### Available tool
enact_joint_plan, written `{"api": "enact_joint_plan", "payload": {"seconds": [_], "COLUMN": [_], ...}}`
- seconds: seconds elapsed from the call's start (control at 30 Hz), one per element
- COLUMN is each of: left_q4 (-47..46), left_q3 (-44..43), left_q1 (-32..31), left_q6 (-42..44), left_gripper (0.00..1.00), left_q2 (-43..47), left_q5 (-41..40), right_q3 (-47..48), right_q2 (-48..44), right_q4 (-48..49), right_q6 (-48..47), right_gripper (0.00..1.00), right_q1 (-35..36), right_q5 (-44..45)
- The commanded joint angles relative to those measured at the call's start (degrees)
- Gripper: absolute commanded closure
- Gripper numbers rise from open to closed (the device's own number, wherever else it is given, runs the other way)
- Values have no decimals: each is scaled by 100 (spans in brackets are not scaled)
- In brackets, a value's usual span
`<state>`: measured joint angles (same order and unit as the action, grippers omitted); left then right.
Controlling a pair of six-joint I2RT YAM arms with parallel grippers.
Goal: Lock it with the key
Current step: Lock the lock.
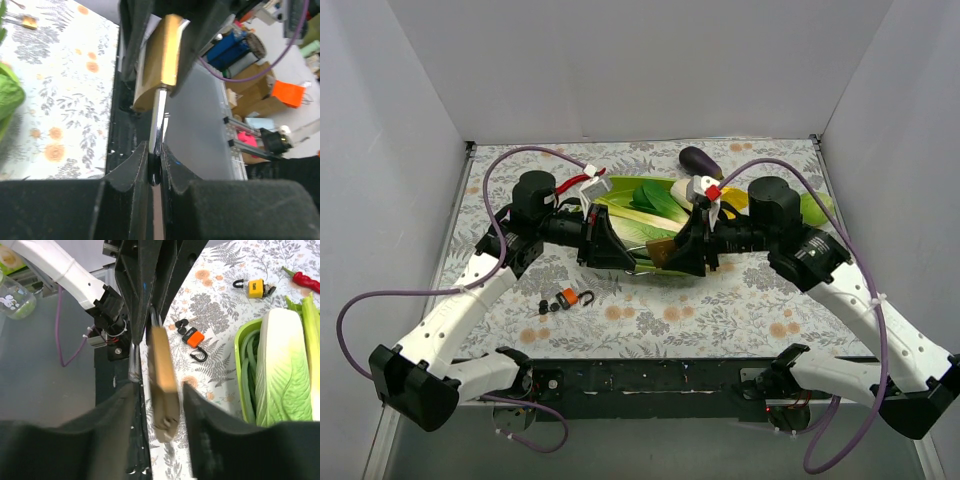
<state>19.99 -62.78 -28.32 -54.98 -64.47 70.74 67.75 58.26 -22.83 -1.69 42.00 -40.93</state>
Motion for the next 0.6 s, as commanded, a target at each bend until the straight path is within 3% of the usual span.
{"api": "enact_joint_plan", "payload": {"seconds": [0.0,0.1,0.33,0.57], "left_q4": [242,610,1051,1025], "left_q3": [-410,-594,-788,-867], "left_q1": [-25,-25,-25,-25], "left_q6": [804,1278,1631,1438], "left_gripper": [100,100,100,100], "left_q2": [224,198,48,-31], "left_q5": [-596,-737,-535,-254], "right_q3": [415,441,354,-24], "right_q2": [256,273,361,423], "right_q4": [227,-151,-776,-117], "right_q6": [372,188,-920,-1149], "right_gripper": [36,23,18,15], "right_q1": [-86,-157,-227,-227], "right_q5": [-486,-407,-205,-494]}}
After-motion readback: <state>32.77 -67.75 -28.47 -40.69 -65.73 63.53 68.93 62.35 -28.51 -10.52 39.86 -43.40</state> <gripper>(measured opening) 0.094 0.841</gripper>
